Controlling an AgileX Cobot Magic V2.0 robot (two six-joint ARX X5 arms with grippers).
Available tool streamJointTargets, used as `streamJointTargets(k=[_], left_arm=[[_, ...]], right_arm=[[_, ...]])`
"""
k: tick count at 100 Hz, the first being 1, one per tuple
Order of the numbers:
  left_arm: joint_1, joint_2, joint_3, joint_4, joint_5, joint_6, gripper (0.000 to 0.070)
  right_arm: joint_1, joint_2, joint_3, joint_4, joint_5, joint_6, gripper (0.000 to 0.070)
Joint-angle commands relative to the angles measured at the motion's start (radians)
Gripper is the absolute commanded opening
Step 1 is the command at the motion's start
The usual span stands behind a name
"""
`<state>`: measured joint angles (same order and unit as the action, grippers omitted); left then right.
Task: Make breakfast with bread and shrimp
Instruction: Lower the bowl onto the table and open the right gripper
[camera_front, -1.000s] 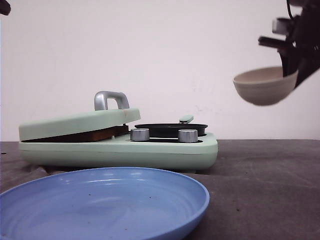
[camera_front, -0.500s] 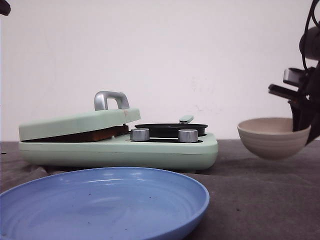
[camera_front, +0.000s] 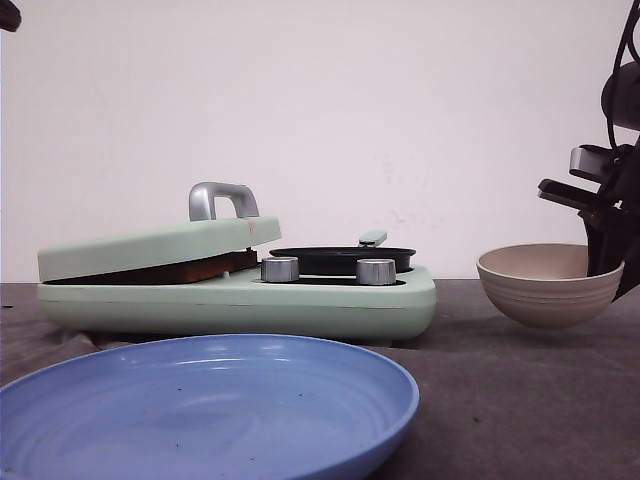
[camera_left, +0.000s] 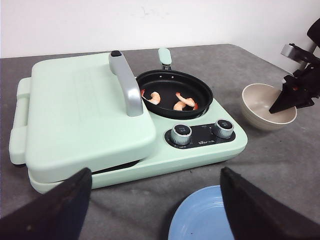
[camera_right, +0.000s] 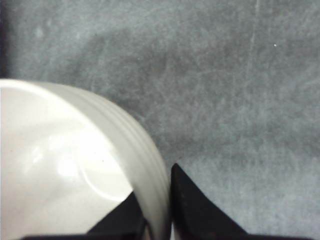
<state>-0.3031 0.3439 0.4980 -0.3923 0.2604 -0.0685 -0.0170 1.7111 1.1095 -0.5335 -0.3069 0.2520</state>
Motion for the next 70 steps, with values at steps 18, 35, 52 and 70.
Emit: streamJointTargets(k=[18,35,52,70], left_arm=[[-0.003,0.0,0.004,0.01,-0.002,0.013,0.0435],[-0.003,0.0,0.004,0.01,-0.002,0.013,0.0435],[-0.003,0.0,0.004,0.01,-0.002,0.013,0.0435],[-0.003,0.0,0.004,0.01,-0.002,0.013,0.0435]], right_arm=[[-0.001,0.015,0.008,0.005,0.023,0.01,0.0],[0.002,0.015,0.008,0.004,0.022,0.01,0.003],[0.002,0.015,0.008,0.002,0.023,0.008,0.0233],[0.0,0.015,0.009,-0.014,0.019,-0.018,0.0285]])
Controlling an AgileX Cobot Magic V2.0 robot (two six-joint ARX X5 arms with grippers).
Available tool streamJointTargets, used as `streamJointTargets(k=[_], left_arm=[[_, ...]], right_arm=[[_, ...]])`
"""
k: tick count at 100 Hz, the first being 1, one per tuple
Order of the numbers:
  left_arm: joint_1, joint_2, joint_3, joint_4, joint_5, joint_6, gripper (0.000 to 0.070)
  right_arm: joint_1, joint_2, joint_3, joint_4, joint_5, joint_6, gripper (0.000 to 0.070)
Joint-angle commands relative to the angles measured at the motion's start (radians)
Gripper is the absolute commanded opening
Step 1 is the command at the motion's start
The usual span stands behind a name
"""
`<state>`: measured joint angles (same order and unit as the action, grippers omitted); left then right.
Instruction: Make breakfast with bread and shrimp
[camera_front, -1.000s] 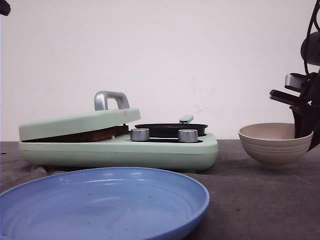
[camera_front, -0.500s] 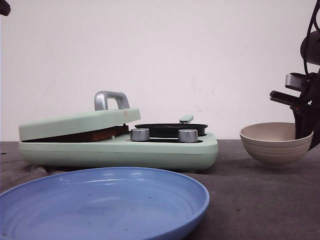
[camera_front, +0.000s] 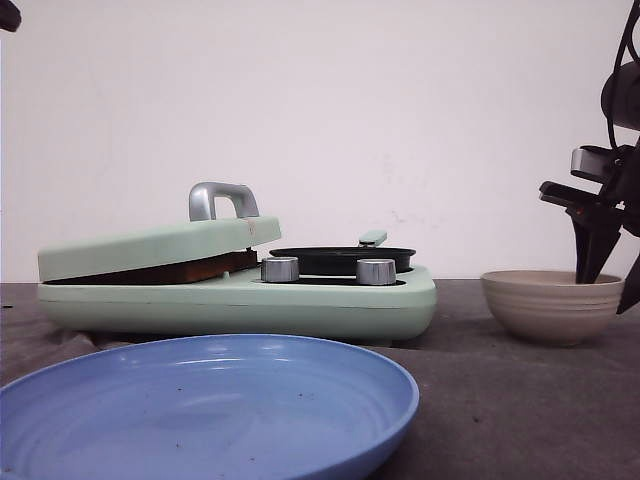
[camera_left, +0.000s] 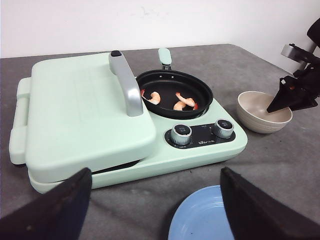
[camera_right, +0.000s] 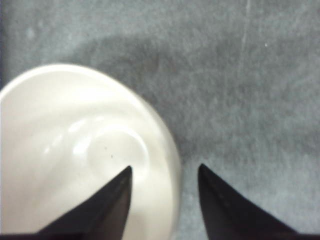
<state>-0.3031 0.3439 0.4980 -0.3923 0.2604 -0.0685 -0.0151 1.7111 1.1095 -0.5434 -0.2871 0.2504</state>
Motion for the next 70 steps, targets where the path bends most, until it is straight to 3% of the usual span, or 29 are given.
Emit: streamJointTargets(k=[1,36,70], left_arm=[[-0.003,0.0,0.004,0.01,-0.002,0.013,0.0435],[-0.003,0.0,0.004,0.01,-0.002,0.013,0.0435],[-0.003,0.0,0.004,0.01,-0.002,0.012,0.0435]], right_arm=[[-0.003,0.015,0.009,-0.005,-0.001,-0.019,0.0285],[-0.042,-0.001,0.02,-0.068,-0.001,-0.082,0.029],[-0.075,-0.132,0.02,-0.063,-0.001,-0.083,0.029]])
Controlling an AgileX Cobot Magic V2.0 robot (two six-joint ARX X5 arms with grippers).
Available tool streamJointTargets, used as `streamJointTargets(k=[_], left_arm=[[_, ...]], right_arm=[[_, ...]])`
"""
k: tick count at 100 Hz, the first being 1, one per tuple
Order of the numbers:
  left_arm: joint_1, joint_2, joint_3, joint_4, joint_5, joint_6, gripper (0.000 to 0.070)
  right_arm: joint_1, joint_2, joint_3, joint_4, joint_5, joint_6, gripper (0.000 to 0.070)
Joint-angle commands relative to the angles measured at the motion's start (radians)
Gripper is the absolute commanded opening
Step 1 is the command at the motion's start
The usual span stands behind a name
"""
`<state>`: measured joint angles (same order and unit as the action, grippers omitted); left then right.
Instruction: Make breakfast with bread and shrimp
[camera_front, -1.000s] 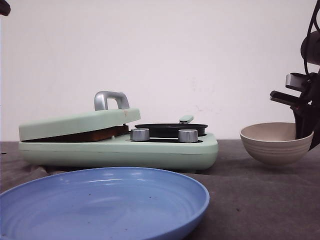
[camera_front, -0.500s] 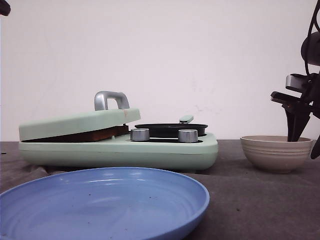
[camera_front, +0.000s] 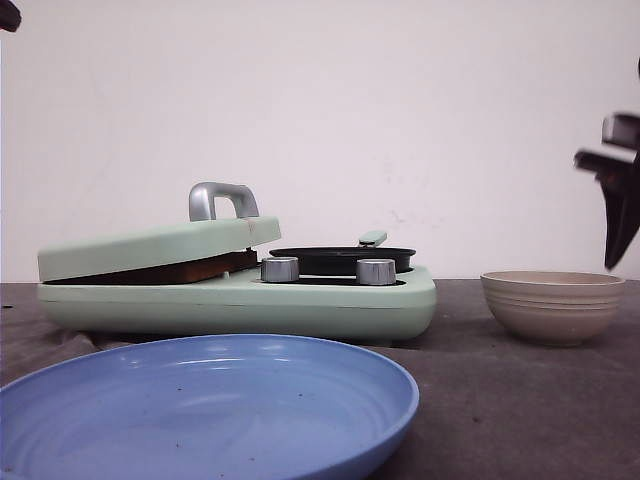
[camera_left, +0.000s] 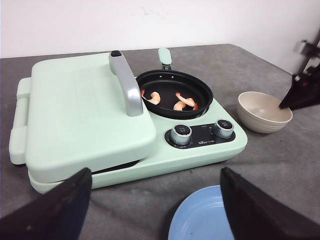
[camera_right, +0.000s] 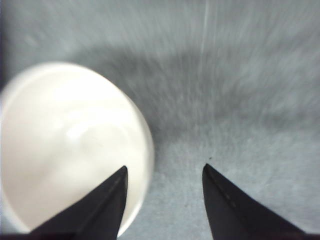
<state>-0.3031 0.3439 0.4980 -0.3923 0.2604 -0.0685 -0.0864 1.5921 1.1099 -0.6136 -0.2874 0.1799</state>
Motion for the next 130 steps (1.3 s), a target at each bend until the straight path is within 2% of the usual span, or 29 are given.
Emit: streamJointTargets(k=[1,14,31,40,44,51,58,67,77,97,109,130], left_arm=[[-0.003,0.0,0.004,0.01,-0.002,0.011,0.0435],[-0.003,0.0,0.004,0.01,-0.002,0.005,0.0434],[-0.003,0.0,0.004,0.01,-0.002,-0.009,0.0429],[-0.003,0.0,0.004,0.01,-0.002,-0.024,0.0425],[-0.003,0.0,0.004,0.01,-0.002,-0.032,0.0408],[-0.003,0.0,0.004,0.01,-0.002,-0.052,0.0317],[-0.003,0.0,0.004,0.01,-0.002,-0.057,0.0198],[-0.003,0.0,0.004,0.01,-0.002,-0.057,0.0],[-0.003,0.0,0.004,0.011,-0.002,-0.063,0.0],[-0.003,0.0,0.004,0.027,-0.002,-0.155,0.0],[-0.003,0.0,0.005,0.034,-0.002,-0.181,0.0],[-0.003,-0.013,0.005,0.106,-0.002,-0.229,0.0]], right_arm=[[-0.004,-0.021,0.02,0.008,0.0,-0.013,0.0289],[-0.003,-0.088,0.02,0.007,-0.026,-0.012,0.0289],[0.016,-0.178,0.02,0.026,-0.128,-0.007,0.0284],[0.039,-0.224,0.02,0.041,-0.165,-0.006,0.0222],[0.054,-0.243,0.02,0.048,-0.189,-0.007,0.0158],[0.084,-0.277,0.02,0.058,-0.232,-0.008,0.0],[0.124,-0.311,0.02,0.068,-0.271,-0.014,0.0],[0.184,-0.356,0.02,0.074,-0.293,-0.035,0.0],[0.259,-0.407,0.02,0.083,-0.291,-0.064,0.0],[0.386,-0.5,0.02,0.129,-0.288,-0.107,0.0],[0.46,-0.539,0.02,0.174,-0.286,-0.111,0.0],[0.584,-0.563,0.019,0.183,-0.254,-0.164,0.0]])
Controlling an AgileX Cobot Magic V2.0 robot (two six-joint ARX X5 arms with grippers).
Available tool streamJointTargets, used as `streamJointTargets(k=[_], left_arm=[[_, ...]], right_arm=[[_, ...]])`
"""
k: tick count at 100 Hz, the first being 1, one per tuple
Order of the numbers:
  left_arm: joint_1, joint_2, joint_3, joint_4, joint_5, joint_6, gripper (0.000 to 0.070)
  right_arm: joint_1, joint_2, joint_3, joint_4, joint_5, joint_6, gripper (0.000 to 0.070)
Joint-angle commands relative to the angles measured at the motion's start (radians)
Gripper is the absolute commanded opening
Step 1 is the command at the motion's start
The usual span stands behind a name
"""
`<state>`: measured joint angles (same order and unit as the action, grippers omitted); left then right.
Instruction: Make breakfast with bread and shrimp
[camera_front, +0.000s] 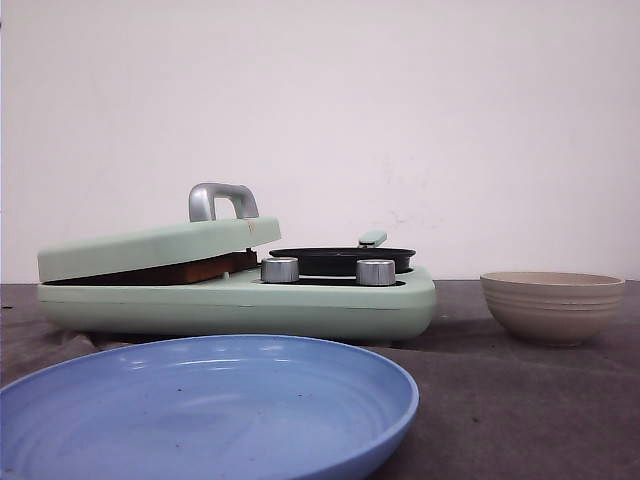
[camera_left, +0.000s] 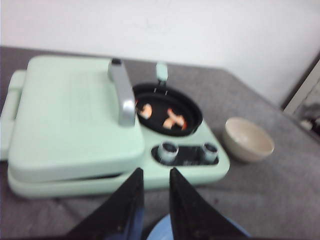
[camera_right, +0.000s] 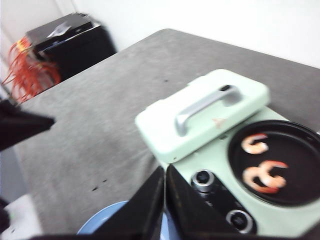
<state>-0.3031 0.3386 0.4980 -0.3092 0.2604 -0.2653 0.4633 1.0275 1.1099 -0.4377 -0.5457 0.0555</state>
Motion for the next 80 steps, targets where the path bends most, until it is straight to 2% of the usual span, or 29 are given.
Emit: streamJointTargets(k=[1,9,18,27,34,55,66,80], left_arm=[[-0.004,-0.01,0.005,0.022,-0.001,-0.034,0.0],[-0.012,-0.04,0.004,-0.017,-0.003,-0.042,0.0001],[-0.02,-0.099,-0.007,-0.047,-0.037,-0.045,0.0001],[-0.021,-0.176,-0.019,-0.049,-0.082,-0.067,0.0001],[-0.021,-0.231,-0.037,-0.055,-0.094,-0.086,0.0001],[-0.021,-0.335,-0.127,-0.056,-0.104,-0.145,0.0001],[-0.021,-0.333,-0.142,-0.056,-0.114,-0.126,0.0001],[-0.021,-0.333,-0.146,-0.058,-0.133,-0.09,0.0001]], right_arm=[[0.041,0.0,0.019,0.01,0.003,-0.044,0.0],[0.098,-0.023,0.019,0.029,0.008,-0.086,0.0],[0.166,-0.046,0.017,0.036,0.072,-0.12,0.0],[0.21,-0.07,-0.004,0.047,0.129,-0.121,0.0],[0.218,-0.092,-0.043,0.077,0.14,-0.119,0.0],[0.225,-0.18,-0.279,0.246,0.174,-0.048,0.0],[0.224,-0.238,-0.414,0.302,0.224,-0.036,0.0],[0.22,-0.301,-0.558,0.35,0.24,-0.021,0.0]])
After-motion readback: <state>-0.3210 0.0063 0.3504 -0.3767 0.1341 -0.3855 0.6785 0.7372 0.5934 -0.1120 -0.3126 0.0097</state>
